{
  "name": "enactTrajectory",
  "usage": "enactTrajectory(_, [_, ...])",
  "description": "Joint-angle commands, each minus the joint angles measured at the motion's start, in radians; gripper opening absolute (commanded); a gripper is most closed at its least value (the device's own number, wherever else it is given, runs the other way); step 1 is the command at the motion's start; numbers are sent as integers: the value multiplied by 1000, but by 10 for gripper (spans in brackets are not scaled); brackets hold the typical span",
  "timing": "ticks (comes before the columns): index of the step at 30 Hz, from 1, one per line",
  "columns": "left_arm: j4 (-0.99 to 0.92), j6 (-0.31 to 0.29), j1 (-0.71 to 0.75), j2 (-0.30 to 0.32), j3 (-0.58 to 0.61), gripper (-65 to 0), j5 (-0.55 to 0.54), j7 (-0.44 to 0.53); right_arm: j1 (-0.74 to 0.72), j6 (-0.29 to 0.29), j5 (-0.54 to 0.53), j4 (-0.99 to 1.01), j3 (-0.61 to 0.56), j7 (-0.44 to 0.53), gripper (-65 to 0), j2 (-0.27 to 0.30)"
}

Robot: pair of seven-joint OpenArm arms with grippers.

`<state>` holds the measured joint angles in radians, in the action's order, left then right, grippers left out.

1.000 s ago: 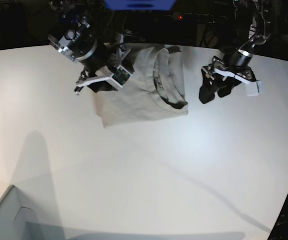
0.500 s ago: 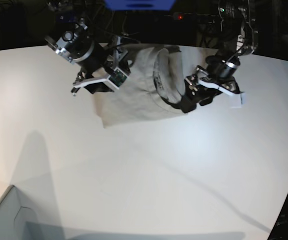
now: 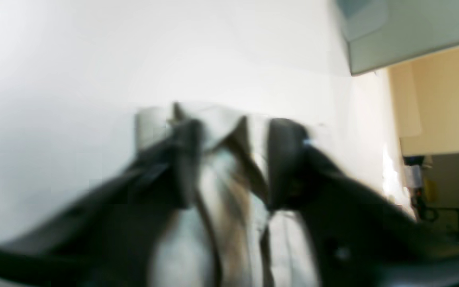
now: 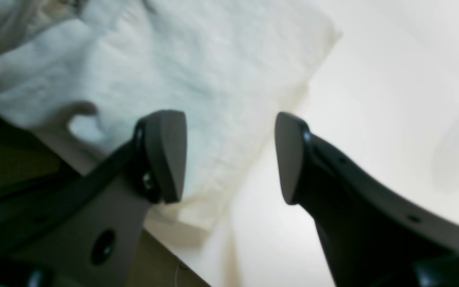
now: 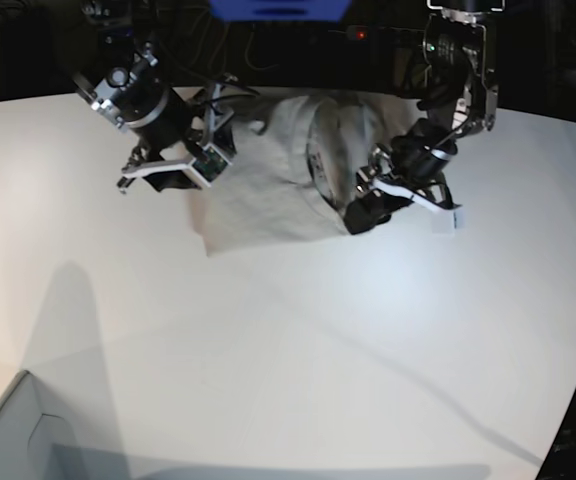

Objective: Layout the t-shirt on the table in an organized manner, then fold the t-shirt properly
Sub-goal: 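Tuck and press the stack edge with the left gripper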

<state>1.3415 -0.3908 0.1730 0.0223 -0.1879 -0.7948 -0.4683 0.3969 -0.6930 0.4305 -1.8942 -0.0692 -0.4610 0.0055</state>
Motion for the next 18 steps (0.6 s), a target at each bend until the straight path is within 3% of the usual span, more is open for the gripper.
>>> enactTrajectory(1, [3,-20,-26,-2,1,-495,-19,18,-3,-5,-12,-20,-1,18,-312,1])
enactTrajectory(4, [-18,-20,-46,-2,0,-650,-21,15,-3,-5,-12,-20,-1,18,-312,1])
enactTrajectory(13, [-10,-13,-56,34,-9,-649,-25,13,-17,-5,-12,-18,1,14,-312,1])
enactTrajectory(18, [-18,-13,-59,81,-3,-649,-136,13,-19,-5,-12,-18,1,15,-312,1])
